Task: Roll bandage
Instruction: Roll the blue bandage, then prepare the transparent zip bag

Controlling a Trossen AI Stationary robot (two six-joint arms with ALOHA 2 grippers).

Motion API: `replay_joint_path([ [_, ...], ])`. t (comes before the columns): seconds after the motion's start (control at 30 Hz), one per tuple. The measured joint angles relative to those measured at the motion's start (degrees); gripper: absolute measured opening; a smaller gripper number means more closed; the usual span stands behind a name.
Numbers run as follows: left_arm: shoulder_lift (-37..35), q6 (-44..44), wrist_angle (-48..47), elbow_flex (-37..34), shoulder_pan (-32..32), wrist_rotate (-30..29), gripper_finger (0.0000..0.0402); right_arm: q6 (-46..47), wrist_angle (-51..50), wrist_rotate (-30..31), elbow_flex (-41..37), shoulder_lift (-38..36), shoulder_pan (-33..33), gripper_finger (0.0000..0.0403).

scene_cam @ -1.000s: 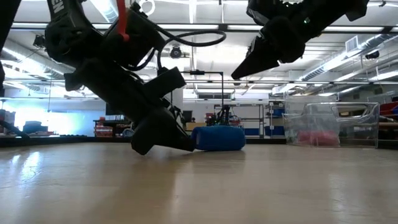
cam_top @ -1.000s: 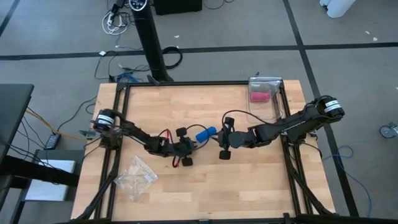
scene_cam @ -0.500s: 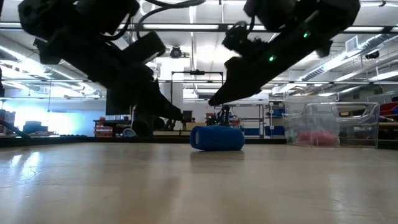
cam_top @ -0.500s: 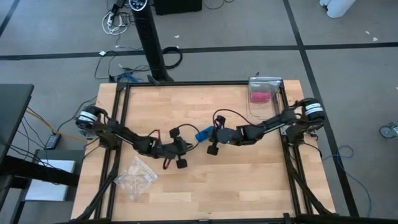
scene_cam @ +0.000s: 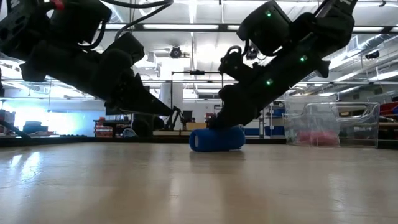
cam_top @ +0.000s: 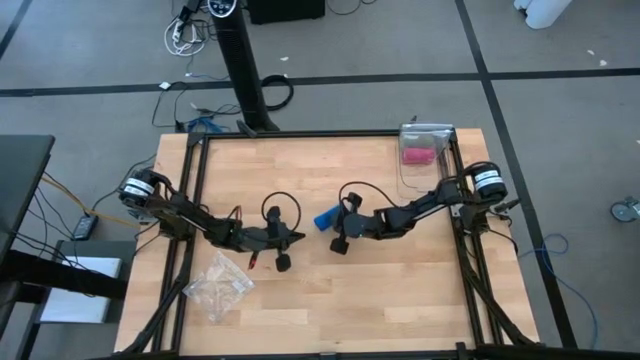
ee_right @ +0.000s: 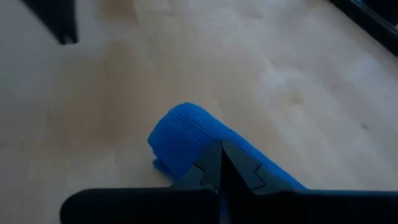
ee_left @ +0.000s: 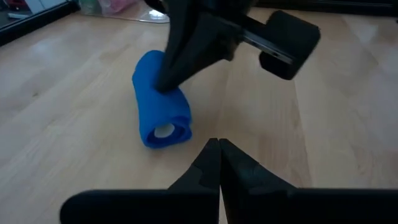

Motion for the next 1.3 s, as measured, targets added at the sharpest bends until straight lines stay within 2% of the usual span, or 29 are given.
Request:
replay_joint_path([
  [0.27,0.0,0.1,0.2,0.0,0.0,-1.6,0.0004,3.0,-3.1,-0.9,0.0,0.1,2.5,0.0001],
  [0.57,0.0,0.1,0.1,0.0,0.0,-1.4,0.0004,3.8,-5.4,1.0,-0.1,0.3,3.1,0.0002],
  [0.7,0.0,-0.6,0.1,0.0,0.0,2.1,0.0008,4.0,-4.8,1.0,-0.1,0.0,3.4,0.0018],
  [0.8,-0.3,-7.1,-0.8,0.0,0.0,7.8,0.0024,4.0,-5.0,1.0,-0.2,-1.7,4.4,0.0041],
  [0.93,-1.9,-20.7,-8.3,0.6,-0.7,20.3,0.0054,3.8,-6.2,0.6,-0.2,-5.5,5.9,0.0079],
  [1.03,-2.9,-24.1,-14.4,2.3,-3.7,25.2,0.0074,2.3,-6.9,0.6,-0.2,-8.1,6.8,0.0103],
  [1.17,-4.8,-22.7,-27.0,7.7,-8.7,24.6,0.0083,0.4,-8.2,0.6,-0.2,-10.1,7.0,0.0121],
  [1.3,-5.7,-26.0,-50.1,17.1,-13.4,21.9,0.0083,-0.4,-9.4,0.6,-0.1,-10.6,7.0,0.0123],
])
